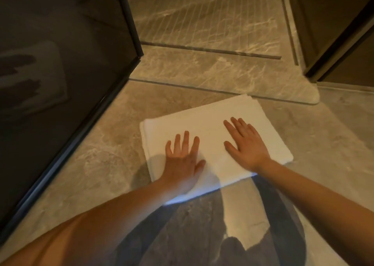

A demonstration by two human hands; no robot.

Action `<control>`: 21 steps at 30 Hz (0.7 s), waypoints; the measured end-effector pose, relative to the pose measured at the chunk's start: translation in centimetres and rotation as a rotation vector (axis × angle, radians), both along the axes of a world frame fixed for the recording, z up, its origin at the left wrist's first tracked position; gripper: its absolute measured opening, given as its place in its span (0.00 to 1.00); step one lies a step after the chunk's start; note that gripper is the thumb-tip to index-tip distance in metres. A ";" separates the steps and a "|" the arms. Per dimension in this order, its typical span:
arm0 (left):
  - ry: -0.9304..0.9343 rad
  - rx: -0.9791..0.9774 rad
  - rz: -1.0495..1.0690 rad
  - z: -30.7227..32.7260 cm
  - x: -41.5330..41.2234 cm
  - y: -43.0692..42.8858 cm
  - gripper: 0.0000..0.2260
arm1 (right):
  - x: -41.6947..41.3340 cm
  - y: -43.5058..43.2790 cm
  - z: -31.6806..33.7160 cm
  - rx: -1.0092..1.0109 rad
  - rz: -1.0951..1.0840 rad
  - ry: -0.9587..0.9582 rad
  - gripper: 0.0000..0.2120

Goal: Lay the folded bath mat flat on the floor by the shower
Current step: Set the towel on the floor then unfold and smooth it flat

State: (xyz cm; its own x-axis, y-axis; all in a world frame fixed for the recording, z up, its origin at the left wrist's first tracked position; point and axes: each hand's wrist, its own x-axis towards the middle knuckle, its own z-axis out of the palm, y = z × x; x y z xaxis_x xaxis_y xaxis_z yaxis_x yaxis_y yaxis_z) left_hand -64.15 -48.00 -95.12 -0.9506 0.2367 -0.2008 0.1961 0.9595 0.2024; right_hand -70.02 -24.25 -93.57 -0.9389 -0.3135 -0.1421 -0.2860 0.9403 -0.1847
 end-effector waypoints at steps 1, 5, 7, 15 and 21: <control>-0.066 0.006 0.035 0.1 1.3 1.0 0.36 | -1.2 0.9 0.4 0.020 0.115 -0.005 0.32; -0.145 -0.124 0.009 1.9 4.9 4.0 0.39 | -5.0 1.9 2.7 0.174 0.409 -0.100 0.33; -0.031 -0.120 -0.047 3.2 4.3 3.3 0.33 | -4.4 0.0 3.3 0.122 0.334 -0.038 0.33; 0.056 -0.019 -0.330 1.2 2.6 -4.4 0.27 | 6.2 -5.7 -0.7 -0.031 -0.166 0.024 0.35; 0.125 -0.053 -0.073 0.2 5.1 -7.1 0.28 | 2.4 -9.6 -1.1 -0.054 0.104 0.044 0.35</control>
State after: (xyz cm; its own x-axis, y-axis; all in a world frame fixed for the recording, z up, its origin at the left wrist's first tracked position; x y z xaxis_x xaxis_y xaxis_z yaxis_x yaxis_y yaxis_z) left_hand -59.07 -55.12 -94.90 -0.9496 0.2982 -0.0962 0.2861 0.9505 0.1213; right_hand -67.58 -33.89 -94.64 -0.9057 -0.4160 -0.0820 -0.3908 0.8939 -0.2195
